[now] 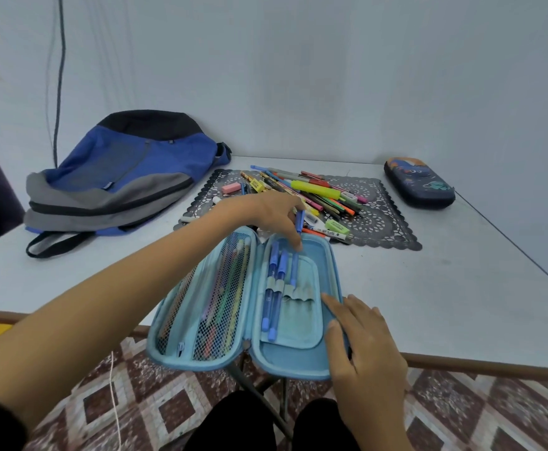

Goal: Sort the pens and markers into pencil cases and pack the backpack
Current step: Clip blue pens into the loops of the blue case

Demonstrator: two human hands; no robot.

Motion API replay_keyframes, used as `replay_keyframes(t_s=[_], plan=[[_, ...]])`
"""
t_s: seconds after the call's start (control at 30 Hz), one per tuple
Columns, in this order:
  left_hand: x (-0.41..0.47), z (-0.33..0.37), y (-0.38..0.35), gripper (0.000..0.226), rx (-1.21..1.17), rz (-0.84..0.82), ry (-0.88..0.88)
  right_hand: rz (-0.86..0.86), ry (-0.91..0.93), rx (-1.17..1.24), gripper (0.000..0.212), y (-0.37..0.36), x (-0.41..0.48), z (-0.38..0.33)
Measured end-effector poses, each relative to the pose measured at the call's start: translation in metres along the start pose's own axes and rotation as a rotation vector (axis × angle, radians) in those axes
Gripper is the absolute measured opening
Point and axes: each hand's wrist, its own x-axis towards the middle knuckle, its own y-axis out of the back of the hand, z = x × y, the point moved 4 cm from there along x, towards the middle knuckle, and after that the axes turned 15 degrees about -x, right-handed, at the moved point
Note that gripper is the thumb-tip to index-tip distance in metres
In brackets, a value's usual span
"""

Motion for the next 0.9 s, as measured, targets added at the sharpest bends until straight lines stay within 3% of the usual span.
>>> replay_keyframes(t_s=[0.17, 0.53, 0.9], plan=[[0.007, 0.004, 0.007, 0.085, 0.038, 0.049, -0.006, 0.067, 0.027, -0.023, 0.046, 0.000, 0.001, 0.001], [-0.004, 0.005, -0.006, 0.079, 0.158, -0.124, 0.010, 0.083, 0.060, -0.047, 0.045, -0.002, 0.002, 0.001], [-0.014, 0.001, -0.010, 0.058, 0.205, -0.170, -0.048, 0.085, 0.057, -0.049, 0.045, -0.003, 0.001, 0.003]])
